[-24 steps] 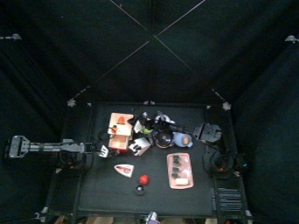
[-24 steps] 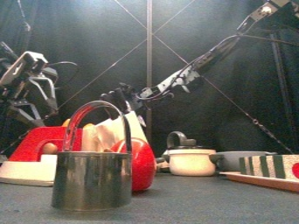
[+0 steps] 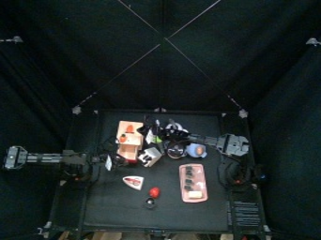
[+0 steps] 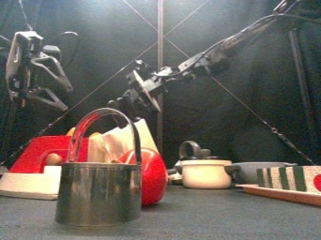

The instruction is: Grab egg sushi

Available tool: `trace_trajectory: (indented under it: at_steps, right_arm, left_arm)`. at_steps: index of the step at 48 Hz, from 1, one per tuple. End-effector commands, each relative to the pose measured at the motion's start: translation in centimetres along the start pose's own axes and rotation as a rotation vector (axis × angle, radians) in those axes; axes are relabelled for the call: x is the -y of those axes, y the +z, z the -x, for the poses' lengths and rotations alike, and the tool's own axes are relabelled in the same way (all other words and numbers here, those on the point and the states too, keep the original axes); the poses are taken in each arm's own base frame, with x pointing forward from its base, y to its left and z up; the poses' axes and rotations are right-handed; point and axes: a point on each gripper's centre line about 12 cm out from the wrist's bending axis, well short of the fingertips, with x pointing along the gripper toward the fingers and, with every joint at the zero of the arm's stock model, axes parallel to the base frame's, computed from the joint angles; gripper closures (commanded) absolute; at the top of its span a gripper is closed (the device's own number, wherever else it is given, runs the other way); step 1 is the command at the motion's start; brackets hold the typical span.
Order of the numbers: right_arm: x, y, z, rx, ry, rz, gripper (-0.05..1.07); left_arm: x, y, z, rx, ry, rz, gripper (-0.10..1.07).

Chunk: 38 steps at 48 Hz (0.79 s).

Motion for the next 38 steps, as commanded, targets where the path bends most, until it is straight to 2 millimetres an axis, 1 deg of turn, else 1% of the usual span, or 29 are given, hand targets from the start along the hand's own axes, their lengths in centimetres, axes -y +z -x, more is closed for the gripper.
trace_trajectory:
  at_steps: [1, 6, 12, 17, 22, 32, 35, 38]
  right_arm:
    - [-3.0, 1.5, 3.5, 0.038, 0.047, -0.010, 0.77]
    - [-4.8, -0.3, 5.4, 0.000, 0.042, -0.040, 0.77]
    - [-6.1, -3.1, 7.4, -0.070, -0.040, -0.097, 0.77]
    - [-7.2, -5.2, 9.7, -0.132, -0.138, -0.149, 0.77]
    - [-8.8, -6.8, 12.6, -0.188, -0.187, -0.183, 0.77]
    - [-12.6, -9.7, 17.8, -0.285, -0.141, -0.224, 0.76]
    - [-13.6, -10.9, 19.4, -0.327, -0.120, -0.228, 0.76]
    - [-14.1, -12.4, 20.7, -0.374, -0.110, -0.233, 0.76]
  left_arm:
    - [0.9, 0.8, 0.2, 0.046, -0.051, -0.073, 0.13]
    - [1.2, 1.1, 0.2, 0.070, -0.079, -0.128, 0.13]
    - [1.5, 1.3, 0.3, 0.087, -0.099, -0.183, 0.13]
    - [1.6, 1.4, 0.4, 0.098, -0.107, -0.220, 0.13]
    - [1.9, 1.7, 0.6, 0.115, -0.117, -0.240, 0.13]
    - [1.5, 0.8, 0.7, 0.109, -0.125, -0.270, 0.13]
    - [1.5, 0.8, 0.7, 0.118, -0.135, -0.278, 0.13]
    - [1.7, 0.9, 0.8, 0.129, -0.146, -0.287, 0.13]
